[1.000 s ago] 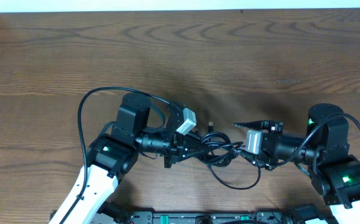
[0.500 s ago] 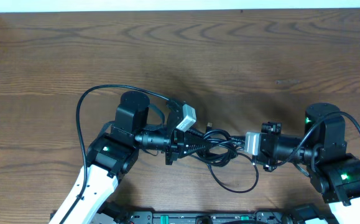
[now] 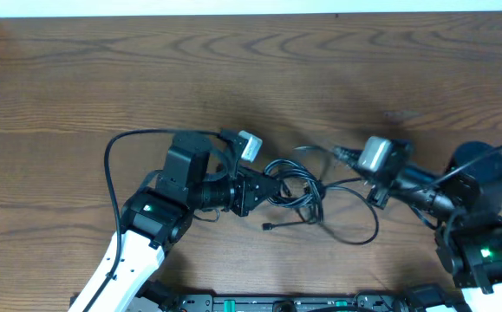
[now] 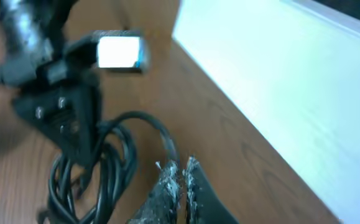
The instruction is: Untangle cables
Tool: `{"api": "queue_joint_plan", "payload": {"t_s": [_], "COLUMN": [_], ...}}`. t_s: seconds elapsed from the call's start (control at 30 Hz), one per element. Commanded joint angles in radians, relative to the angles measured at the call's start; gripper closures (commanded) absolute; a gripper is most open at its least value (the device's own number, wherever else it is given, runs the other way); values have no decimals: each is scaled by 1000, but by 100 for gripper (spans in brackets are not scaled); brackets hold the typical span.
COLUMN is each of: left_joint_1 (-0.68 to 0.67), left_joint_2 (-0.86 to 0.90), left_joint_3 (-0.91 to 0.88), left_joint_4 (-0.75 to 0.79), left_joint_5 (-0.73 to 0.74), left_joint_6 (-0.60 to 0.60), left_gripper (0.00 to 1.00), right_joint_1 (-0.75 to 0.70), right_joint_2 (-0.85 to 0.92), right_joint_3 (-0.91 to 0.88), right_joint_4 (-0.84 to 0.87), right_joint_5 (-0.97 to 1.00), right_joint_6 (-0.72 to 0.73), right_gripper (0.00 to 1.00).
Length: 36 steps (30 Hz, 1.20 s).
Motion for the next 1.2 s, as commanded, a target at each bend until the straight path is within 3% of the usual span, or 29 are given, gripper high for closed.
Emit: {"api": "queue_joint_plan", "payload": {"t_s": [0.0, 0.13, 0.3, 0.37, 0.47, 0.53, 0.67, 0.9, 1.17], "left_joint_1": [3, 2, 2, 2, 2, 2, 2, 2, 2], "left_joint_2": [-9, -9, -9, -9, -9, -9, -9, -9, -9], "left_joint_3": [17, 17, 17, 17, 17, 17, 17, 17, 17], "left_joint_4": [-41, -48, -44, -40, -40, -40, -13, 103, 111], "left_joint_5": [-204, -220, -182, -152, -149, -149, -82, 162, 192], "left_joint_6": [-142, -164, -114, -68, -39, -21, 23, 65, -15], "left_gripper": [93, 93, 93, 93, 92, 93, 92, 93, 93], "right_joint_1": [-31, -46, -47, -47, -47, -47, -47, -47, -29], "right_joint_2": [-43, -60, -60, -60, -60, -60, -60, -42, -14], "right_joint_3": [11, 11, 11, 11, 11, 11, 11, 11, 11], "right_joint_4": [22, 22, 16, 0, -21, -34, -82, -208, -196], "right_joint_5": [106, 182, 182, 167, 130, 130, 151, 236, 236], "right_joint_6": [222, 311, 280, 254, 246, 247, 219, -61, -163], "right_gripper": [99, 99, 96, 75, 24, 1, 1, 1, 1]}}
